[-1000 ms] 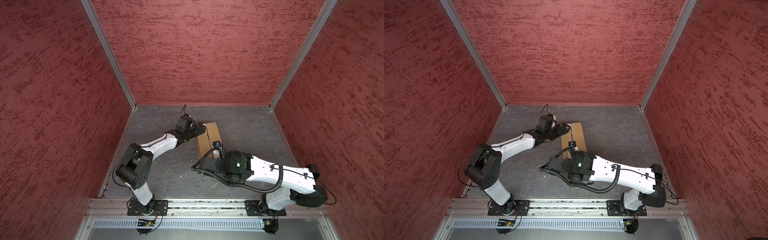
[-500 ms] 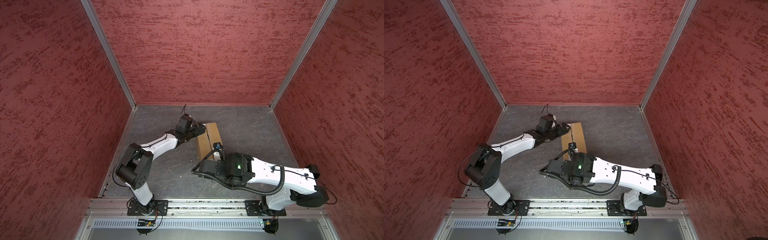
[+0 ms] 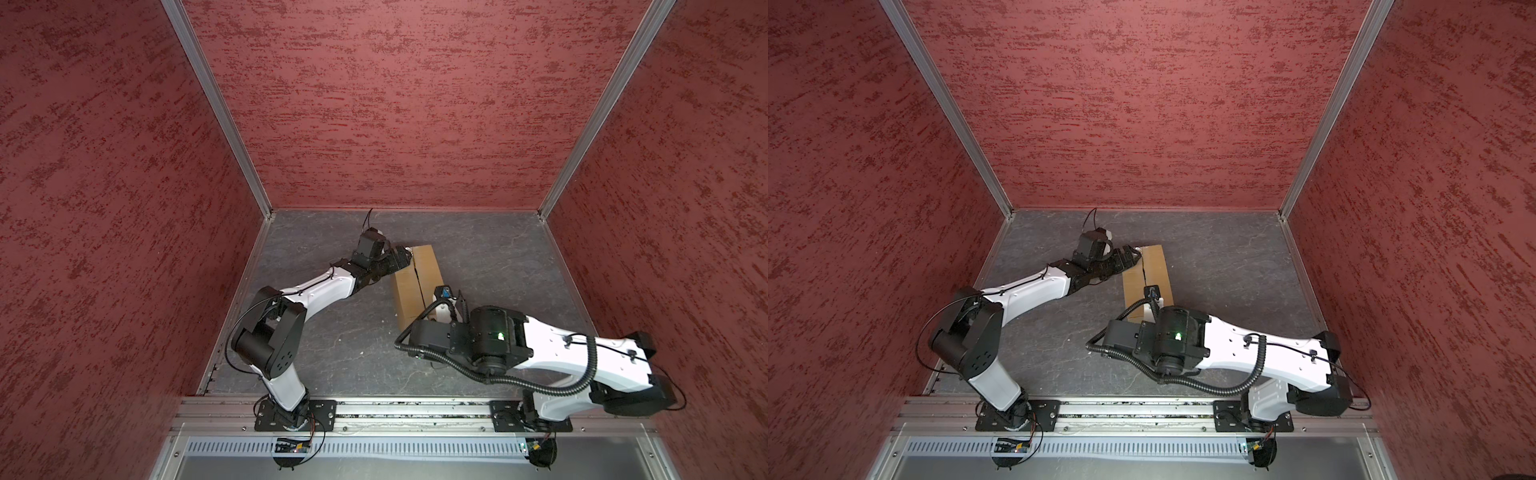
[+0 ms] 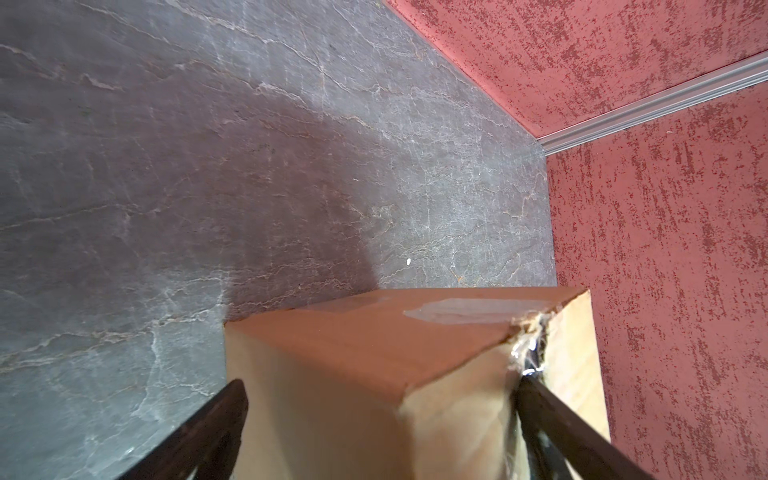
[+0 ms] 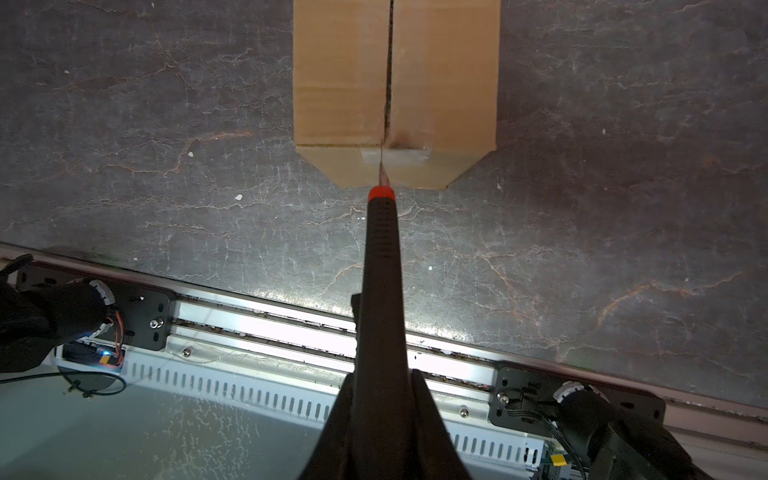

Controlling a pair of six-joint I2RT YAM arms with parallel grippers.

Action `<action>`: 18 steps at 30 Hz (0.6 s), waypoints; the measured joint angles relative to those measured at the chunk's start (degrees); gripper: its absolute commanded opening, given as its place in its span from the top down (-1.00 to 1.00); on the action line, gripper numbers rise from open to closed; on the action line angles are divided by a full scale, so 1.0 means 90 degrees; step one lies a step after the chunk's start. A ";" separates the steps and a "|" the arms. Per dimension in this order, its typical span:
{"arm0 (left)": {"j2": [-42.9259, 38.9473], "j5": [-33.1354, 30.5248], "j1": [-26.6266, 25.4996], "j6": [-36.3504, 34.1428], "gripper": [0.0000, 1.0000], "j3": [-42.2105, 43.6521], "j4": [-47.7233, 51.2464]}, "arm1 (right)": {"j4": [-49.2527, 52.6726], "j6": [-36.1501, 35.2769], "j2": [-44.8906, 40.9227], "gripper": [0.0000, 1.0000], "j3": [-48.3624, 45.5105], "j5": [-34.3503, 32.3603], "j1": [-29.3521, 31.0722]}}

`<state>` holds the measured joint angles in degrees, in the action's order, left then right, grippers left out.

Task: Unpack the express box
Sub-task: 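Pull the knife off the box's near end with the right gripper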

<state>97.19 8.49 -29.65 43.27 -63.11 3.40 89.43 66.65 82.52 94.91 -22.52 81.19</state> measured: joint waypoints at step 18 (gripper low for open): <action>-0.0316 -0.0068 -0.0024 -0.0083 -0.99 -0.0158 0.0488 | -0.0534 -0.0590 -0.1586 1.00 -0.0833 -0.0561 -0.1260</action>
<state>94.35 7.88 -29.87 42.52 -64.53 7.79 84.62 61.34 68.25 87.42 -27.57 69.84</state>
